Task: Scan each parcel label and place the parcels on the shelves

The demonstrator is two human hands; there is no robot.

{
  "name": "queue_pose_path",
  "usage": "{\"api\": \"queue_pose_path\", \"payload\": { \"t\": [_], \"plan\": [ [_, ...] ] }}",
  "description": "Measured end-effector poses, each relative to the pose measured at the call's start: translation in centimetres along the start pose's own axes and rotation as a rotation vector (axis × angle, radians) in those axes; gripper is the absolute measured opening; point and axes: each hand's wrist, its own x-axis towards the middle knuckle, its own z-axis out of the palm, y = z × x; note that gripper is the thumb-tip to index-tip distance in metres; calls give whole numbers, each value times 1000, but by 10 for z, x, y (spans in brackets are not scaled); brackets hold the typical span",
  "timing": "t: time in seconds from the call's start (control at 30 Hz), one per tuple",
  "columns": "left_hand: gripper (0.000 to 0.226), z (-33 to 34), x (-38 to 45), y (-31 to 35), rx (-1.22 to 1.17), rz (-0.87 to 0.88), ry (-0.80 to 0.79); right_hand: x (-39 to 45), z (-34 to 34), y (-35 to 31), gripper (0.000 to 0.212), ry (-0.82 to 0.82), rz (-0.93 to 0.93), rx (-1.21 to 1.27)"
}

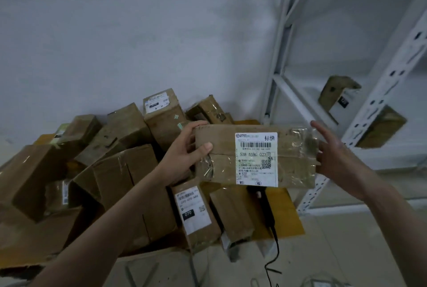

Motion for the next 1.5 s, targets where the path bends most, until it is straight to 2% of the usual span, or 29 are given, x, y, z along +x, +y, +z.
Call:
{"api": "queue_pose_path", "payload": {
  "t": [0.03,0.07,0.13,0.17,0.23,0.33,0.5,0.63,0.7,0.77,0.8,0.83,0.87,1.0,1.17,1.3,1.4,1.5],
  "plan": [
    [45,6,1,8,-21,5,-29,-10,-4,0,50,11,16,-14],
    [46,13,1,15,-29,9,-57,-23,-7,-1,62,23,21,-17],
    [49,28,3,27,-6,28,-112,-51,-10,-2,100,28,0,-1],
    [52,36,4,32,4,40,-136,-65,-12,-3,108,44,-25,5],
    [55,52,6,42,-22,52,-180,-88,-19,-3,103,131,-64,10],
    [58,85,10,56,-78,49,-207,-120,-39,-6,70,248,-99,61],
    [77,162,15,84,115,198,-160,-172,-82,-19,51,474,-183,37],
    [54,229,8,114,432,488,-64,-205,-124,-25,38,557,-231,27],
    [39,266,2,127,532,690,-53,-218,-150,-25,45,600,-240,36],
    [32,307,1,130,640,825,-62,-228,-175,-24,70,637,-250,-1],
    [33,328,1,130,687,836,-78,-232,-185,-26,87,658,-258,-35],
    [37,348,3,128,719,810,-105,-234,-195,-28,103,673,-279,-59],
    [41,368,6,126,730,765,-131,-234,-201,-33,110,695,-297,-81],
    [58,432,23,127,642,524,-194,-216,-228,-45,71,808,-430,-226],
    [71,460,52,130,595,295,-195,-151,-251,-39,71,807,-468,-346],
    [70,449,89,114,633,187,-199,-94,-255,-26,72,735,-441,-396],
    [72,436,117,92,635,63,-225,-60,-257,-14,81,643,-421,-429],
    [58,432,134,75,660,57,-170,-40,-256,1,84,532,-425,-396]
  ]
}}
